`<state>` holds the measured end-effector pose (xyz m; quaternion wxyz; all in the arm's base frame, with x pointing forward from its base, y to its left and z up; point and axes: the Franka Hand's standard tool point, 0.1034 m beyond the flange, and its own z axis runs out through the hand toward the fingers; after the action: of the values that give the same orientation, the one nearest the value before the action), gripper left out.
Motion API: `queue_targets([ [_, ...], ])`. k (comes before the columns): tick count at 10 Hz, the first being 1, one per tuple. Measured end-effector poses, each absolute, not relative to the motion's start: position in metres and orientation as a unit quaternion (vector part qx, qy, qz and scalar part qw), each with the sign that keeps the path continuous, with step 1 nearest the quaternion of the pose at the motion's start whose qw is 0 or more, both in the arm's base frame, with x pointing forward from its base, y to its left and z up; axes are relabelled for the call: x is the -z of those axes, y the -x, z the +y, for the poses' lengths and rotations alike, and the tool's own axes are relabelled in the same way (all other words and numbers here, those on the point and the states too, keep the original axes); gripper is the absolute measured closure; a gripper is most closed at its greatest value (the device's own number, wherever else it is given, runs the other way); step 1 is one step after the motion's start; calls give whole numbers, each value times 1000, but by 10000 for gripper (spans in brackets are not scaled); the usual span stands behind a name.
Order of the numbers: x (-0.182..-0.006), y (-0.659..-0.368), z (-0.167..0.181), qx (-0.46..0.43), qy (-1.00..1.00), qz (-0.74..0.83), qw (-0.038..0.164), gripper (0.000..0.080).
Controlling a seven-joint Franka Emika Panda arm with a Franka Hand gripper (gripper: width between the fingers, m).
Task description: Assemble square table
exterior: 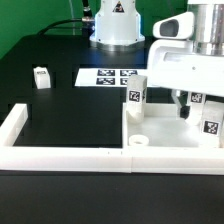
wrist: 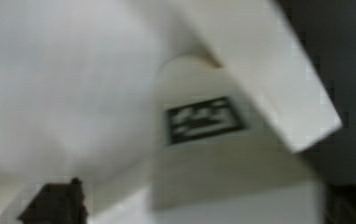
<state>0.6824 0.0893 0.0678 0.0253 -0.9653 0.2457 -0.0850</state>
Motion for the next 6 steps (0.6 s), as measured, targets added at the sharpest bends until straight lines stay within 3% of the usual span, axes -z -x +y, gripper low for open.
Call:
queue_targets([
  [2,-67,-683,91,82,960,265,32,151],
  [4,-66,-683,90,81,946,312,36,430],
  [5,-66,-683,90,80,938,336,38,515],
  [6,-66,-682,90,77,921,380,41,515],
])
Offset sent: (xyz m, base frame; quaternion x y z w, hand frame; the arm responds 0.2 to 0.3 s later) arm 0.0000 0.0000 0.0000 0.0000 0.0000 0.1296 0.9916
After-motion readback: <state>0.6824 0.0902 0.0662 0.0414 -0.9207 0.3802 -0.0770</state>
